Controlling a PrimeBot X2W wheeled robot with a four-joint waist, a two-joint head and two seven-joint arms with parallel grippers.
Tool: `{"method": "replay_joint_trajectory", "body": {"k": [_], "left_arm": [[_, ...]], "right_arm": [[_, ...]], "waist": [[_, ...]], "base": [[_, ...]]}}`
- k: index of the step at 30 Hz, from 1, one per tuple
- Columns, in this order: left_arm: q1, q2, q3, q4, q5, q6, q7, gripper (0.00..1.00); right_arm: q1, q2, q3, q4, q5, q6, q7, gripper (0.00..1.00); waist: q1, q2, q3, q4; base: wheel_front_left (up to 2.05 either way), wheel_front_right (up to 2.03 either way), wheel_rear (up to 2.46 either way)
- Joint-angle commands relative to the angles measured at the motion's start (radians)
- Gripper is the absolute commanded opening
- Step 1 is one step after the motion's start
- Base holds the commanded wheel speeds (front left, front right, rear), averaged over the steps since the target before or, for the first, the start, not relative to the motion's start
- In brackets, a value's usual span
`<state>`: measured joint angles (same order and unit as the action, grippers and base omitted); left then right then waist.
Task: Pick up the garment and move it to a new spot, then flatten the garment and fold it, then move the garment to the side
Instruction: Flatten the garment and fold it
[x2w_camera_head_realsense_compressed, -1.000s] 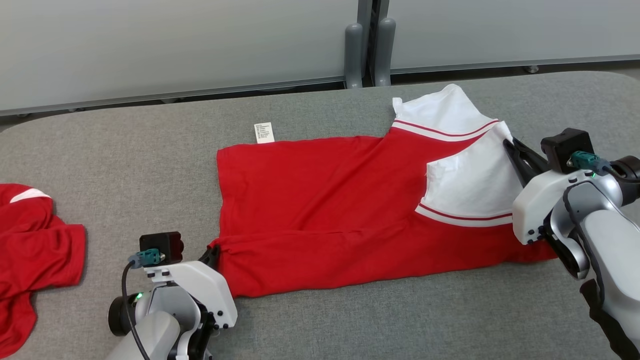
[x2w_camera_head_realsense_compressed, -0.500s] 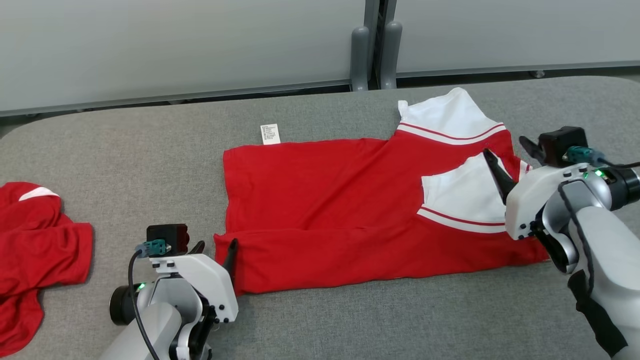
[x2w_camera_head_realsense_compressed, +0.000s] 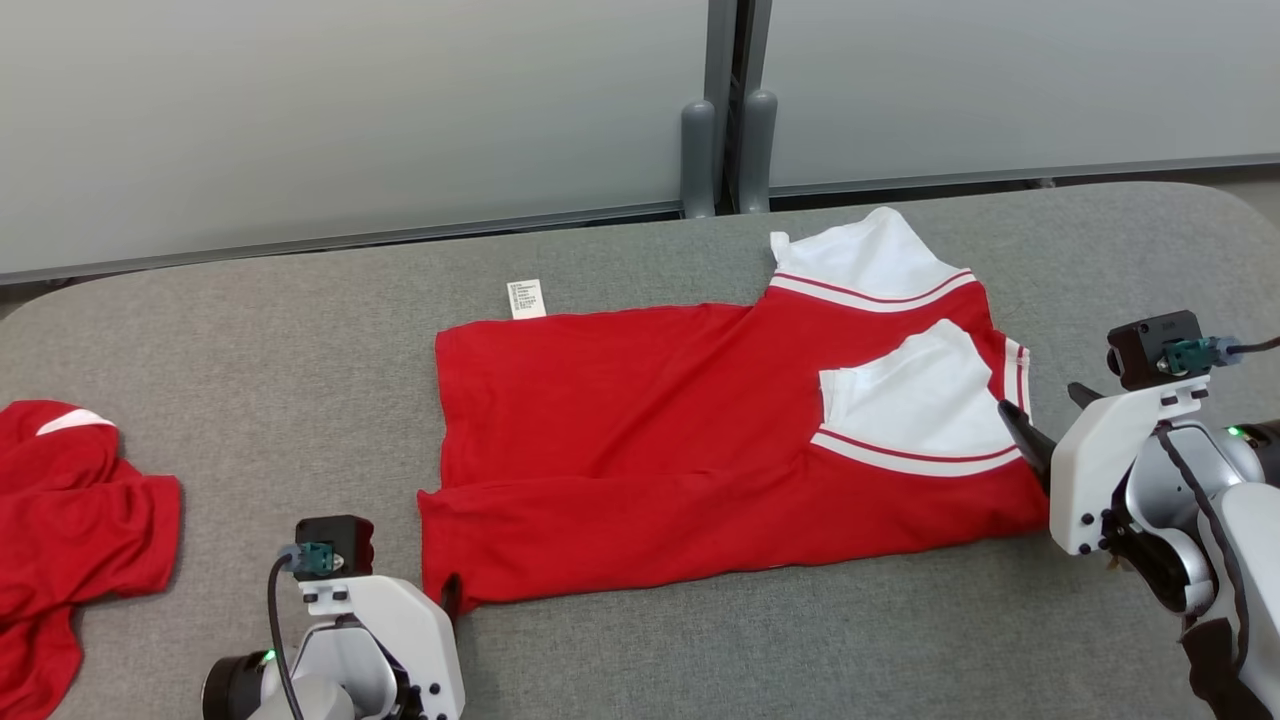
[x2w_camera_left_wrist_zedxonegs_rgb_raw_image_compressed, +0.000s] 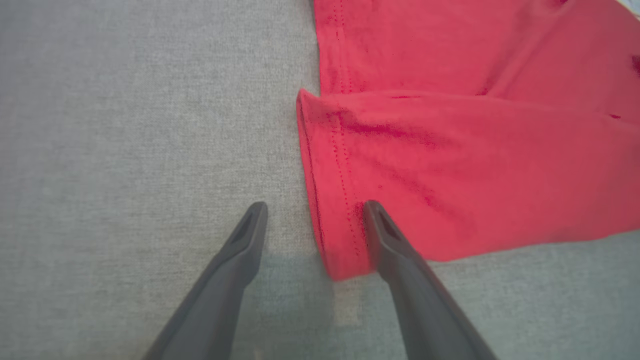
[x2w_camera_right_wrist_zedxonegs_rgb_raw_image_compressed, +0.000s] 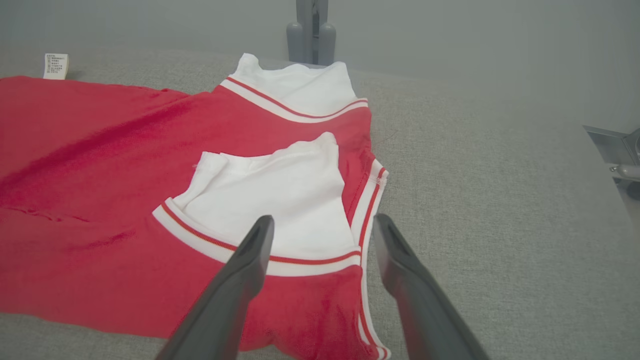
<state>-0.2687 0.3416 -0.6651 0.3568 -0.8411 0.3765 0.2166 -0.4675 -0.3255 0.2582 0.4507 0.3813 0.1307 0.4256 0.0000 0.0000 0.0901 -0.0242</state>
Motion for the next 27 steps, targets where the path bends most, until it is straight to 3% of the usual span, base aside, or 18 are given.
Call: {"method": "replay_joint_trajectory", "body": {"k": [1, 7, 9, 10, 20, 27], "left_arm": [[-0.005, 0.007, -0.002, 0.006, 0.008, 0.005, 0.008, 1.00], [-0.021, -0.019, -0.025, 0.059, -0.003, 0.017, 0.062, 1.00], [-0.028, -0.026, -0.029, 0.083, -0.004, 0.015, 0.068, 0.25], [-0.026, -0.030, -0.030, 0.088, -0.010, 0.007, 0.068, 0.00], [0.010, -0.011, -0.028, 0.077, -0.029, -0.013, 0.065, 0.00], [-0.016, -0.013, -0.033, 0.060, -0.021, -0.019, 0.061, 0.00]], "right_arm": [[0.009, -0.001, -0.006, -0.010, -0.007, 0.000, 0.006, 1.00], [0.077, 0.044, -0.095, -0.112, -0.067, 0.000, 0.081, 1.00], [0.110, 0.077, -0.153, -0.123, -0.109, 0.000, 0.130, 1.00], [0.122, 0.090, -0.169, -0.121, -0.119, 0.000, 0.156, 1.00], [0.144, 0.174, -0.317, -0.109, -0.232, 0.000, 0.253, 1.00], [0.074, 0.215, -0.394, -0.057, -0.309, 0.000, 0.226, 1.00]], "waist": [[0.0000, 0.0000, 0.003, -0.004], [0.0000, 0.0000, 0.024, -0.022], [0.0000, 0.0000, 0.031, -0.025], [0.0000, 0.0000, 0.033, -0.026], [0.0000, 0.0000, 0.050, -0.015], [0.0000, 0.0000, 0.078, 0.009]], "base": [[0.00, 0.00, 0.00], [0.00, 0.00, 0.00], [0.00, 0.00, 0.00], [0.00, 0.00, 0.00], [0.00, 0.00, 0.00], [0.00, 0.00, 0.00]]}}
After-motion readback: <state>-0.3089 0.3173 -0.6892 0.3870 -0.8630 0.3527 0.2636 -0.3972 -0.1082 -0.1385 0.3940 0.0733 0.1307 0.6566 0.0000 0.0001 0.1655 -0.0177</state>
